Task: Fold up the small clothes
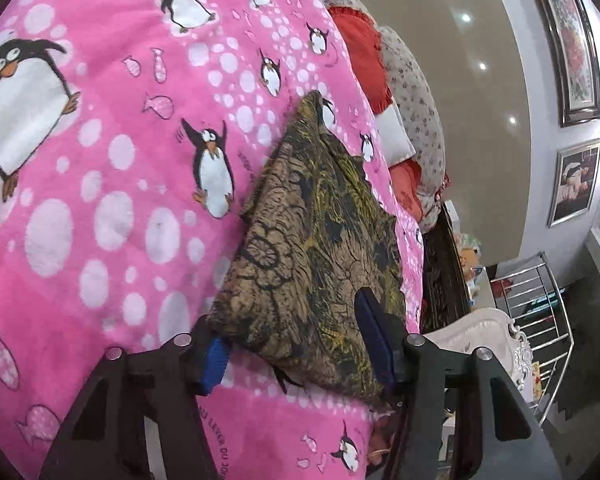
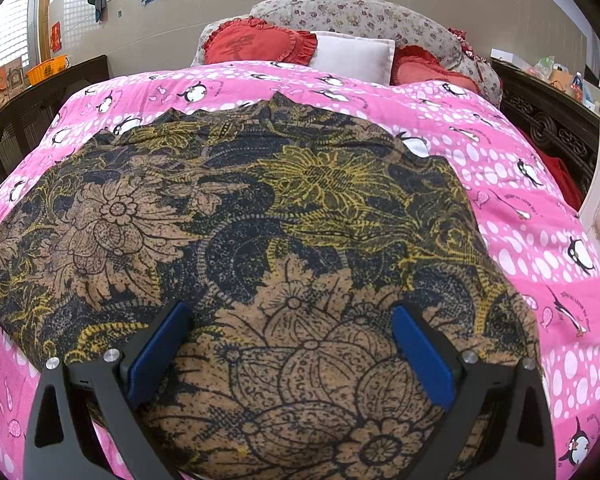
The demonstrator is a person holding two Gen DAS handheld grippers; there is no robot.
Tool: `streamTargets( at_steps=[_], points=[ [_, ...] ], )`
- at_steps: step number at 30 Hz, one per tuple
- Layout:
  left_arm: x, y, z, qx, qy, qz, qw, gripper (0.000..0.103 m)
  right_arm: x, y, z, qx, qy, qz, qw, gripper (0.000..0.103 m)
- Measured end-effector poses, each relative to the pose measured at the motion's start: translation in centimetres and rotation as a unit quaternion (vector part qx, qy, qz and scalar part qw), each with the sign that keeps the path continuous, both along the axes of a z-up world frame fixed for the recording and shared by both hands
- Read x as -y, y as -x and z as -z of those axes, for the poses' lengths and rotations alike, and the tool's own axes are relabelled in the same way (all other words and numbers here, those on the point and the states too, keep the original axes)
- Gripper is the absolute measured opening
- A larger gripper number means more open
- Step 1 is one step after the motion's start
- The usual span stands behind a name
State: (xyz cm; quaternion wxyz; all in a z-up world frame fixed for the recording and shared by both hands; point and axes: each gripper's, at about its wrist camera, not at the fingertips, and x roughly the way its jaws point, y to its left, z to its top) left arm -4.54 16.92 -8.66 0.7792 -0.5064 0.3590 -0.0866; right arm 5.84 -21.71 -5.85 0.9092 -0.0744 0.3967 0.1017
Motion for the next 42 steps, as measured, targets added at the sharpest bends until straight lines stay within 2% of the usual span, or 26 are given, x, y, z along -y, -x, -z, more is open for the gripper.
streamTargets(
  at_steps=[3,4,7,10,11,12,13,14,15,16,17,19,20,21,23,28,29,30,31,34,37,39,41,42],
  points=[
    [0.1,-0.1,-0.3,0.004,-0.022,-0.001,0.9997,0.037,0.0,0.0,0.0,-0.001,0.000,0.000,1.000,0.103],
    [0.0,-0.2,-0.1,-0.004,-0.025,-0.008,0.9997,0.031,0.0,0.0,0.0,-0.001,0.000,0.000,1.000,0.103],
    [-0.2,0.1,0.3,-0.036,-0.054,-0.023,0.9976,0.000,0.0,0.0,0.0,-0.002,-0.001,0.000,1.000,0.103],
    [0.4,0.3,0.0,-0.042,-0.094,-0.019,0.9945,0.000,0.2,-0.4,0.0,-0.014,-0.002,0.000,1.000,0.103],
    [0.8,0.2,-0.6,-0.039,-0.121,-0.013,0.9918,0.000,0.1,-0.6,-0.3,-0.026,0.002,-0.003,1.000,0.103],
    [1.5,0.0,-1.6,-0.031,-0.166,-0.006,0.9856,0.000,-0.1,-1.1,-0.9,-0.041,0.013,-0.006,0.999,0.101],
    [2.5,0.0,-2.6,-0.017,-0.218,0.002,0.9758,0.000,-0.1,-1.4,-1.7,-0.041,0.020,-0.001,0.999,0.098],
    [4.2,-0.1,-4.2,0.012,-0.291,0.015,0.9567,0.000,-0.2,-1.7,-3.0,-0.034,0.019,0.000,0.999,0.093],
    [5.3,-0.1,-5.1,0.034,-0.337,0.022,0.9405,0.000,-0.5,-2.2,-5.0,-0.017,0.006,-0.010,1.000,0.093],
    [6.7,-0.1,-6.0,0.058,-0.382,0.029,0.9220,0.000,-0.8,-2.7,-6.3,-0.009,-0.006,-0.021,1.000,0.093],
    [8.7,0.1,-7.3,0.095,-0.432,0.041,0.8958,0.000,-1.4,-3.6,-7.9,-0.006,-0.025,-0.037,0.999,0.093],
    [11.0,0.0,-8.7,0.141,-0.478,0.058,0.8652,0.000,-3.1,-5.9,-10.3,-0.022,-0.076,-0.080,0.994,0.093],
    [12.0,0.0,-9.3,0.163,-0.490,0.069,0.8538,0.000,-4.3,-7.5,-11.1,-0.048,-0.113,-0.113,0.986,0.093],
    [13.0,-0.2,-9.8,0.182,-0.499,0.081,0.8436,0.000,-5.7,-9.3,-11.6,-0.076,-0.148,-0.142,0.976,0.093],
    [14.3,-0.5,-10.5,0.207,-0.509,0.097,0.8300,0.000,-8.0,-12.1,-12.0,-0.120,-0.190,-0.175,0.958,0.093],
    [15.7,-0.8,-11.3,0.226,-0.507,0.127,0.8223,0.000,-14.4,-17.9,-10.4,-0.227,-0.226,-0.218,0.922,0.093],
    [15.8,-1.0,-11.4,0.227,-0.506,0.131,0.8215,0.000,-15.4,-18.3,-9.9,-0.238,-0.222,-0.222,0.919,0.093],
    [15.9,-1.0,-11.4,0.229,-0.510,0.134,0.8182,0.000,-16.4,-18.7,-9.6,-0.245,-0.209,-0.224,0.920,0.091],
    [16.0,-1.1,-11.4,0.230,-0.512,0.137,0.8159,0.000,-17.7,-19.1,-9.3,-0.245,-0.184,-0.222,0.926,0.090],
    [16.0,-1.3,-11.3,0.230,-0.507,0.144,0.8182,0.000,-20.0,-19.7,-8.7,-0.249,-0.128,-0.227,0.933,0.083],
    [16.1,-1.4,-11.4,0.229,-0.502,0.149,0.8206,0.000,-21.4,-19.4,-8.6,-0.238,-0.072,-0.238,0.939,0.068],
    [16.4,-1.1,-11.6,0.234,-0.500,0.152,0.8200,0.000,-21.7,-19.4,-8.4,-0.232,-0.040,-0.242,0.941,0.034],
    [16.8,-1.0,-11.9,0.241,-0.497,0.157,0.8189,0.000,-21.4,-20.0,-8.5,-0.235,-0.039,-0.245,0.940,0.015],
    [17.2,-1.0,-12.2,0.245,-0.496,0.160,0.8174,0.000,-20.7,-20.1,-8.7,-0.232,-0.045,-0.243,0.941,0.011]
  ],
)
